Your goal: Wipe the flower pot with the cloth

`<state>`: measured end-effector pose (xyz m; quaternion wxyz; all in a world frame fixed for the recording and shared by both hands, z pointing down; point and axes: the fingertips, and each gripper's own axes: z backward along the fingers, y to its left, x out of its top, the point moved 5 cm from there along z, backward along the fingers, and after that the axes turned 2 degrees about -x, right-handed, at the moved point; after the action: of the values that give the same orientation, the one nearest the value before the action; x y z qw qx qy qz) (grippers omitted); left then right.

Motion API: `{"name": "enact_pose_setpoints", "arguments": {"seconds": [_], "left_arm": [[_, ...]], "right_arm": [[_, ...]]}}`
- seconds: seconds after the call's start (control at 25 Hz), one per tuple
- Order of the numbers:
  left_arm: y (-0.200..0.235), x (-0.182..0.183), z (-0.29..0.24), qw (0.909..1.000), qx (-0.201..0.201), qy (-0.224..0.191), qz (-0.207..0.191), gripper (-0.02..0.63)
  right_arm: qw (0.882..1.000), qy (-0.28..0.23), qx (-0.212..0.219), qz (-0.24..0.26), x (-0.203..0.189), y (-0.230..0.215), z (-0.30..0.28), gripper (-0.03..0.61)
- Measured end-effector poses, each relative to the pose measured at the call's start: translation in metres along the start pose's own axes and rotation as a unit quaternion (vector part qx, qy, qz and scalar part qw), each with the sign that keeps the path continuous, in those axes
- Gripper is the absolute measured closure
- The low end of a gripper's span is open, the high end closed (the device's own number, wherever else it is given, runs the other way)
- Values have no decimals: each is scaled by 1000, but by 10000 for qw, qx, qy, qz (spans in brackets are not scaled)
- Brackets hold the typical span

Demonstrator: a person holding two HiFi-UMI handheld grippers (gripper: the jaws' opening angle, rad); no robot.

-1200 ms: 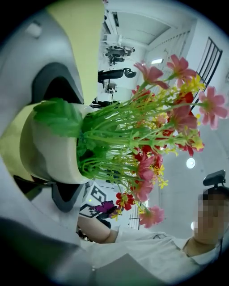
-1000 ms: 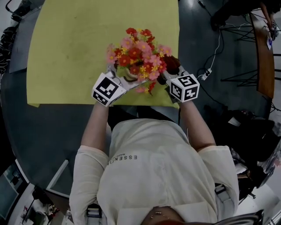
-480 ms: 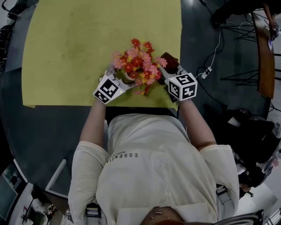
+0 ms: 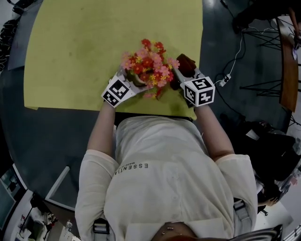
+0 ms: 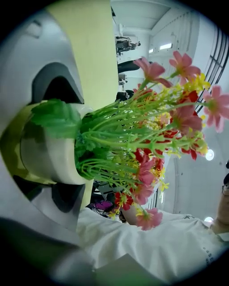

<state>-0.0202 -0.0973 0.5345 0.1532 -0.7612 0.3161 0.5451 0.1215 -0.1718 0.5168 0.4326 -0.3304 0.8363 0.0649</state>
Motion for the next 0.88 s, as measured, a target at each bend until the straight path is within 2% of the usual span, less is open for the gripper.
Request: {"name": "enact_pose_setpoints", "arguments": {"seconds": [0.2, 0.28, 0.44, 0.52, 0.56, 0.64, 0.8, 0.88], "left_arm": [[-2, -2, -5, 9994, 25, 354, 49, 64], [1, -1, -2, 9992, 179, 303, 209, 51], [3, -1, 20, 9959, 669, 22, 614, 38], [1, 3, 37, 9916, 1187, -47, 509, 41], [-2, 5, 45, 9888, 1437, -32, 403, 65], [-13, 9, 58, 9833, 1792, -50, 312, 174], [-27, 20, 82, 9695, 2380, -264, 527, 299], [-36, 25, 94, 9591, 2756, -334, 551, 419]], "right_arm": [[9999, 160, 7, -36, -3, -1, 7, 532], [9998, 174, -17, -76, 0, -1, 7, 532], [9997, 144, -42, -178, 1, 3, 10, 532], [9998, 102, -27, -182, -1, 8, 16, 532], [9998, 67, -22, -162, -2, 11, 20, 532], [10000, -14, -12, -98, -3, 15, 27, 532], [9999, -90, 109, 63, -4, 27, 37, 532], [9997, -117, 196, 64, -5, 34, 44, 532]]}}
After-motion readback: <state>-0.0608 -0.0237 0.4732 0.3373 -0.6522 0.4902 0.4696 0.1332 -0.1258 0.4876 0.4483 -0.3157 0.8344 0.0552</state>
